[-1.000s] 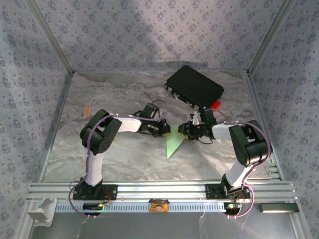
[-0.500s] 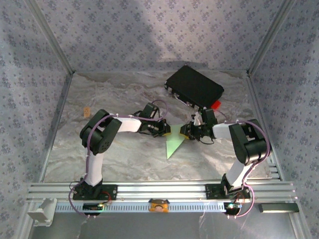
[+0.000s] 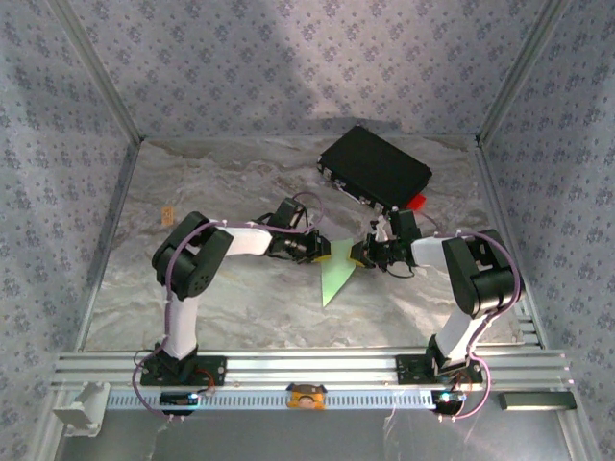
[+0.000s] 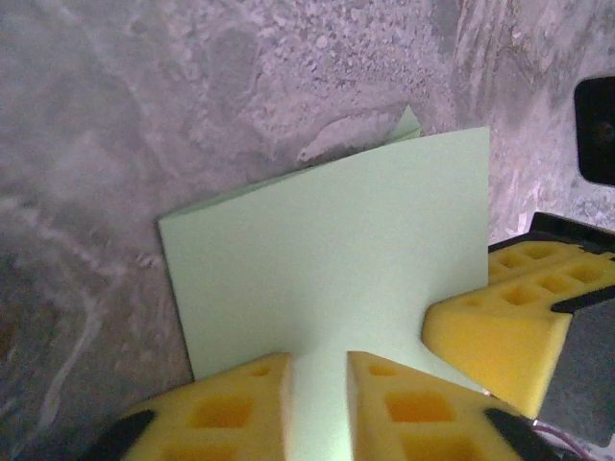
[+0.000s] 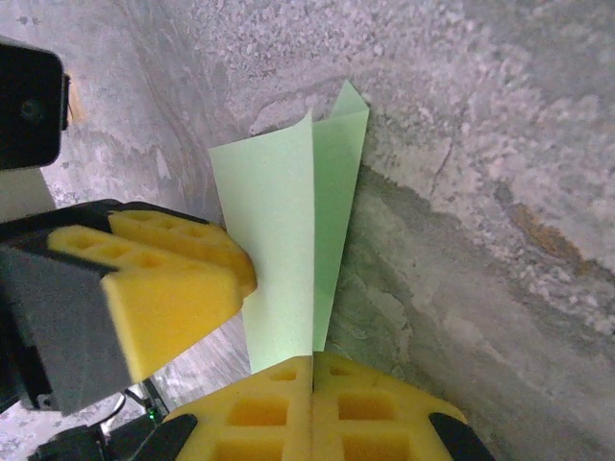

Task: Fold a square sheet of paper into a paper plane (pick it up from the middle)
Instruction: Fold the wing for the fifth time at the center of the table.

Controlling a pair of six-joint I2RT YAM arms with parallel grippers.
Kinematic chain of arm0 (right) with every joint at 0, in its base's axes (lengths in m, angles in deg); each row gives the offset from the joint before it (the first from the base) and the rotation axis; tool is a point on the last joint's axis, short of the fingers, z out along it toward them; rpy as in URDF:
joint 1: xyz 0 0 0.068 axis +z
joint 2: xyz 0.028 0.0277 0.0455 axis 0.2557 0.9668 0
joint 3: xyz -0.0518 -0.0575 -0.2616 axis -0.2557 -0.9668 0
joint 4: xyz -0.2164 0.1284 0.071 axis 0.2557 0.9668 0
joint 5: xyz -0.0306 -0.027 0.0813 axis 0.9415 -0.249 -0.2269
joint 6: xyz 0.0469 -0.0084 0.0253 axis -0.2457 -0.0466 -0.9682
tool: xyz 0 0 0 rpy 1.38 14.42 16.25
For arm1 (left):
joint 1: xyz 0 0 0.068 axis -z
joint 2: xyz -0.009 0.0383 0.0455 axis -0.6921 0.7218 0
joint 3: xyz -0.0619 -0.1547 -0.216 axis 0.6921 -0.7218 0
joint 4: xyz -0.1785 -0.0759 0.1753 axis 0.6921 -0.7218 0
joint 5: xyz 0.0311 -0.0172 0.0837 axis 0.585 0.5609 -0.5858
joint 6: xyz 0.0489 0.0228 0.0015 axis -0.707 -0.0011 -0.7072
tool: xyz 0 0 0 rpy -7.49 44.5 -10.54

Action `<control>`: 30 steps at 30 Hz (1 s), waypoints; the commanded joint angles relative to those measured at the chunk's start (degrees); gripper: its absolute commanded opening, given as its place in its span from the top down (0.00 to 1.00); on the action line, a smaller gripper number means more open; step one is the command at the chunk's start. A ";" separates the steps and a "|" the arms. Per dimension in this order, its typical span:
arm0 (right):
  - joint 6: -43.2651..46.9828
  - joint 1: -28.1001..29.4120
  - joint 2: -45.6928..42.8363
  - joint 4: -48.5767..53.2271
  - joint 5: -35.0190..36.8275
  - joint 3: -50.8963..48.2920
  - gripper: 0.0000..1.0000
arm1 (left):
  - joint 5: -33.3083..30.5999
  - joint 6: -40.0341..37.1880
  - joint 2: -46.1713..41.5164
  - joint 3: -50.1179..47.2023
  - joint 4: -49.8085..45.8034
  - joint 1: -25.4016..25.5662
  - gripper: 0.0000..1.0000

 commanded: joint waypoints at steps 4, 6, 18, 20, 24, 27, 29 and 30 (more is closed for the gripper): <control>-6.15 1.45 -6.94 -0.15 5.00 -2.11 0.99 | -4.61 -2.87 -7.38 -2.51 -1.65 0.25 0.57; -9.95 1.83 -8.77 -2.19 7.04 -3.60 1.00 | -6.09 -4.73 -8.95 -2.69 -2.75 0.62 0.55; -26.72 2.96 -13.74 -6.89 17.24 -10.24 1.00 | -23.81 -20.86 -13.04 0.05 -18.10 11.72 0.54; -27.31 3.19 -14.99 -6.81 18.05 -10.55 1.00 | -26.33 -23.04 -13.07 0.38 -19.97 13.80 0.54; -26.67 3.31 -15.61 -5.07 18.01 -9.91 1.00 | -30.72 -26.15 -13.07 1.08 -21.80 17.39 0.52; -26.95 3.48 -15.58 -5.18 17.97 -9.87 1.00 | -34.06 -27.83 -12.56 2.16 -22.55 20.17 0.52; -26.94 3.58 -15.49 -5.19 17.75 -9.71 1.00 | -36.81 -28.95 -12.04 3.00 -23.45 21.78 0.51; -27.04 3.56 -15.53 -5.09 17.66 -9.68 1.00 | -38.46 -29.30 -11.73 3.72 -24.15 22.44 0.51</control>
